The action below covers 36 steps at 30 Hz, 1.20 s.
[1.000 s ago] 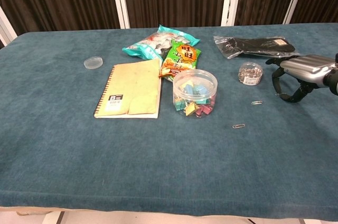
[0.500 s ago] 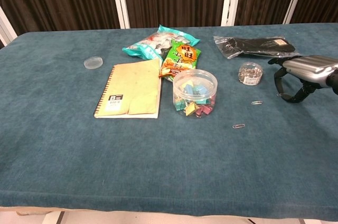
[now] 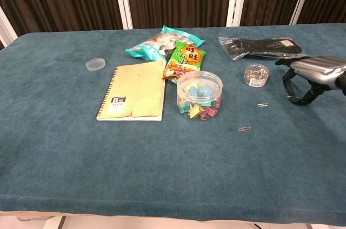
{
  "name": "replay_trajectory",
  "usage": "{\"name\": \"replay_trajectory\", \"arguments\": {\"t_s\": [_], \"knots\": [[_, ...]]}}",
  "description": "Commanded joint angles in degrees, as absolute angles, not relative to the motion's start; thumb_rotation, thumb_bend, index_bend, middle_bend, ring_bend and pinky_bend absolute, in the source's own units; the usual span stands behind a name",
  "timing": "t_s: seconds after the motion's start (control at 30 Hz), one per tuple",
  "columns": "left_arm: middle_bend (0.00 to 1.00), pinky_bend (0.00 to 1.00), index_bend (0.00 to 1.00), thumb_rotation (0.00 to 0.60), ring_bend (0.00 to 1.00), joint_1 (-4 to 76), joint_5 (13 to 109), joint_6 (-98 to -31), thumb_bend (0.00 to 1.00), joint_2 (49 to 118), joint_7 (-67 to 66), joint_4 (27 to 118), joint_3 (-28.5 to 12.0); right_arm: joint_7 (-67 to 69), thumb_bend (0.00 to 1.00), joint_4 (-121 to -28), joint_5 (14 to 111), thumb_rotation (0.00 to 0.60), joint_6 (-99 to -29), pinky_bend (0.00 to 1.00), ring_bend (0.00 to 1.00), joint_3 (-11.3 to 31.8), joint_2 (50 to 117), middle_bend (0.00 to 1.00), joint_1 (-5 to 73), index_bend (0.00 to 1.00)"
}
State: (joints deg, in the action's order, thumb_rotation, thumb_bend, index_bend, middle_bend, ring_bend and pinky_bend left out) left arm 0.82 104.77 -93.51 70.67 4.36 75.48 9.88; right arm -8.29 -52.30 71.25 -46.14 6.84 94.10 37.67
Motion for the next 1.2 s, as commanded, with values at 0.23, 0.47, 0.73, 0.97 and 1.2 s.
{"name": "replay_trajectory", "arguments": {"t_s": [0.23,0.47,0.73,0.97,1.2], "knots": [[0.0,0.0,0.0,0.6,0.0,0.94,104.71,-93.19,0.37,70.63,4.17,75.67,9.84,-6.6,0.31,-55.51,71.71,0.6,-48.33,0.0,0.0,8.73,91.99,0.0,37.93,0.64],[0.0,0.0,0.0,0.6,0.0,1.22,104.81,-92.86,0.37,70.64,3.89,76.01,9.75,-7.98,0.31,-59.21,68.24,0.6,-47.91,0.0,0.0,12.94,89.75,0.0,40.08,0.63],[0.0,0.0,0.0,0.6,0.0,1.39,104.32,-92.42,0.37,70.5,3.84,76.31,9.52,-13.76,0.31,-56.67,61.03,0.6,-44.69,0.0,0.0,16.36,92.77,0.0,44.15,0.59],[0.0,0.0,0.0,0.6,0.0,1.4,103.98,-92.27,0.37,70.36,4.19,76.19,9.45,-15.11,0.31,-53.33,58.71,0.6,-42.83,0.0,0.0,16.09,95.94,0.0,45.71,0.51],[0.0,0.0,0.0,0.6,0.0,0.97,103.89,-93.06,0.37,70.21,4.63,75.95,9.45,-12.72,0.31,-54.41,60.43,0.6,-44.11,0.0,0.0,15.46,94.95,0.0,44.99,0.47]]}}
